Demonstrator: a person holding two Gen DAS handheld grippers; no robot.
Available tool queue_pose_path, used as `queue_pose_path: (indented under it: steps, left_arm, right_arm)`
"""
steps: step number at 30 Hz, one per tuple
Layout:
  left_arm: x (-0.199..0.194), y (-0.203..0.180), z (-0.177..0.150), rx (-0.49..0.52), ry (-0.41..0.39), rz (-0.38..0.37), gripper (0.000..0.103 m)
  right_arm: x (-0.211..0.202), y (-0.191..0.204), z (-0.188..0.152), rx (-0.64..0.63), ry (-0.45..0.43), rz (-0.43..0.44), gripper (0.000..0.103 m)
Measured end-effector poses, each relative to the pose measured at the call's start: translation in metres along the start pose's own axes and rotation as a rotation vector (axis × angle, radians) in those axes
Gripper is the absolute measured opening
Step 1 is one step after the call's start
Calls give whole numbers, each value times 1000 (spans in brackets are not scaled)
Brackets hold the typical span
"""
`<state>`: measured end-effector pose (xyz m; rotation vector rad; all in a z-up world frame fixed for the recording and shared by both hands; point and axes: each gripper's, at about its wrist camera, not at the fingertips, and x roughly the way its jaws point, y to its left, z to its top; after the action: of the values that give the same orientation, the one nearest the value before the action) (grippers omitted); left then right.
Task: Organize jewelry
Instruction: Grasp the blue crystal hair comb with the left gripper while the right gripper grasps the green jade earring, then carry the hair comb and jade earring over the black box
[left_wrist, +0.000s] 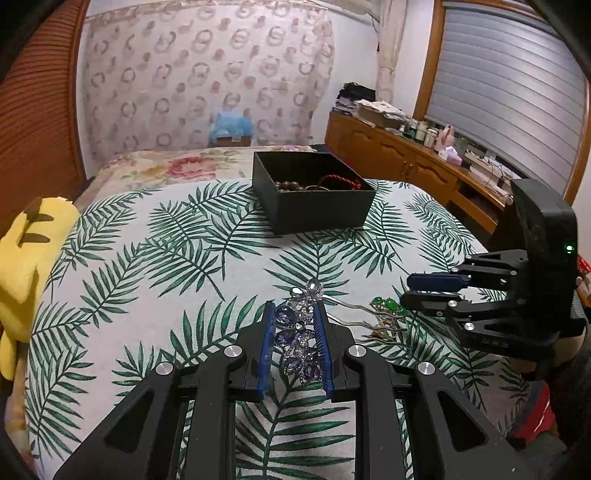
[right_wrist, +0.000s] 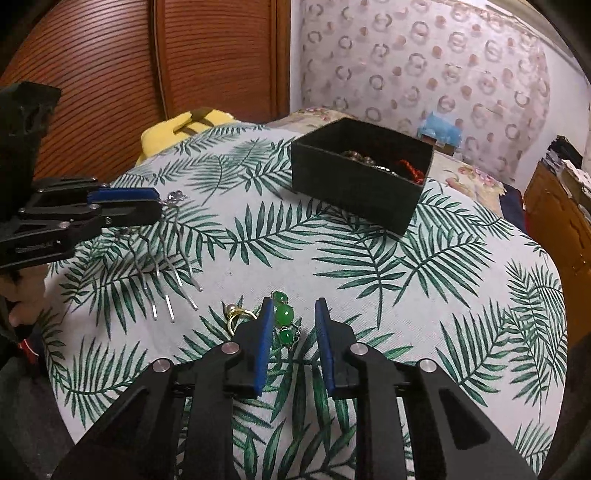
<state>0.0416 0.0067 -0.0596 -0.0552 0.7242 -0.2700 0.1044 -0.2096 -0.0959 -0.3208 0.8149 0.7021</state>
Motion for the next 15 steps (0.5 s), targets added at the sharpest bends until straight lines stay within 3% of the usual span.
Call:
queue_pose_path:
  steps: [10, 13, 15]
  left_arm:
    - [0, 2, -2, -2, 0, -1, 19]
    - [0, 3, -2, -2, 1, 0, 19]
    - [1, 3, -2, -4, 2, 0, 19]
  right_arm:
    - [17, 3, 2, -20, 47, -3, 25]
    - [20, 1, 3, -5, 53, 16, 15]
    - [19, 3, 2, -16, 49, 9, 15]
